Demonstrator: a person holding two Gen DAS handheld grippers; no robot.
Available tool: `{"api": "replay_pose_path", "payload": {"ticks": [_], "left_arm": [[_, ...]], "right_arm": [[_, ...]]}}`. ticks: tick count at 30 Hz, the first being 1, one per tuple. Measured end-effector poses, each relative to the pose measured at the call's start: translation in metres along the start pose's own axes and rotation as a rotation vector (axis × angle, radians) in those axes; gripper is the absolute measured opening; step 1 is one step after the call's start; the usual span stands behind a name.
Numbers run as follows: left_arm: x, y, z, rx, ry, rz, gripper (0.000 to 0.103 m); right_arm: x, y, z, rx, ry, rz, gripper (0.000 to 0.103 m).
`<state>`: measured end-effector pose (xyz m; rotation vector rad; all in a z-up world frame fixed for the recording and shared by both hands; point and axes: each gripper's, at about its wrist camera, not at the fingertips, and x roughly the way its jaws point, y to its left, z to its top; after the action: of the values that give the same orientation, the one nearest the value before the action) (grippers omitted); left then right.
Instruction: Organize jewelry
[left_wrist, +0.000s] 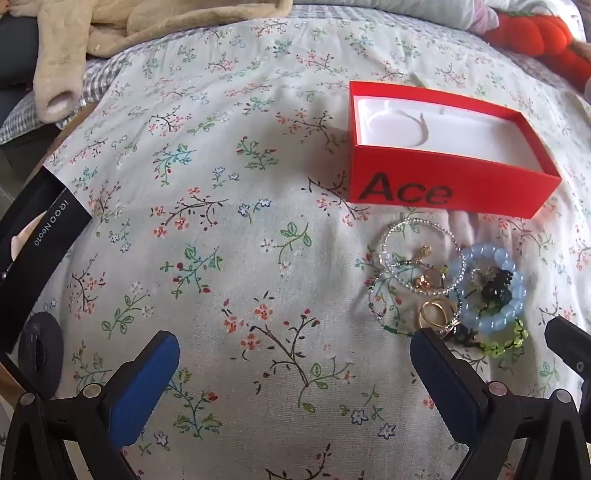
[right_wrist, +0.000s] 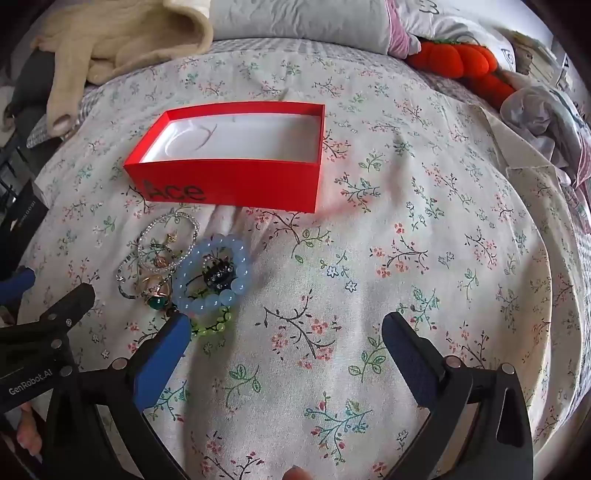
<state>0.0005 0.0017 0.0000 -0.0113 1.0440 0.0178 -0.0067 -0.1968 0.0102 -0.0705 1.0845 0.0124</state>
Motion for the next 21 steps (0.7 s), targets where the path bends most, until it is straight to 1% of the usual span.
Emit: {"api": "replay_pose_path", "payload": {"ticks": [1, 2, 4, 6, 9, 10, 13, 21], "left_arm": [[0.0, 0.001, 0.0, 0.001, -0.004, 0.0, 0.103], [-0.004, -0.001, -0.001, 0.02, -0.019, 0.015, 0.103], [-0.005, 0.004, 0.002, 0.018, -0.016, -0.004, 0.103], [-0.009, -0.002, -0.003, 0.039, -0.039, 0.023, 0.103], [-0.012, -0.002, -0.001, 0.04, -0.038, 0.026, 0.103], [-0.012, -0.005, 0.0, 0.041, -0.035, 0.03, 0.103], [-0.012, -0.004, 0.001, 0.032, -0.027, 0.028, 0.103], [-0.014, -0.003, 0.002, 0.036, -0.04, 0.033, 0.103]], "right_arm": [[0.001, -0.001, 0.001, 0.007, 0.02, 0.007, 0.103], [0.0, -0.002, 0.002, 0.007, 0.019, 0.002, 0.103], [0.0, -0.003, 0.004, 0.005, 0.016, -0.008, 0.103], [0.0, -0.006, -0.001, 0.017, 0.009, -0.009, 0.103], [0.0, -0.003, -0.003, 0.017, 0.012, -0.008, 0.103], [-0.002, -0.011, -0.003, 0.038, 0.021, 0.017, 0.103], [0.0, -0.006, -0.004, 0.044, 0.028, 0.025, 0.103], [-0.002, -0.001, -0.006, 0.04, 0.023, 0.026, 0.103]]}}
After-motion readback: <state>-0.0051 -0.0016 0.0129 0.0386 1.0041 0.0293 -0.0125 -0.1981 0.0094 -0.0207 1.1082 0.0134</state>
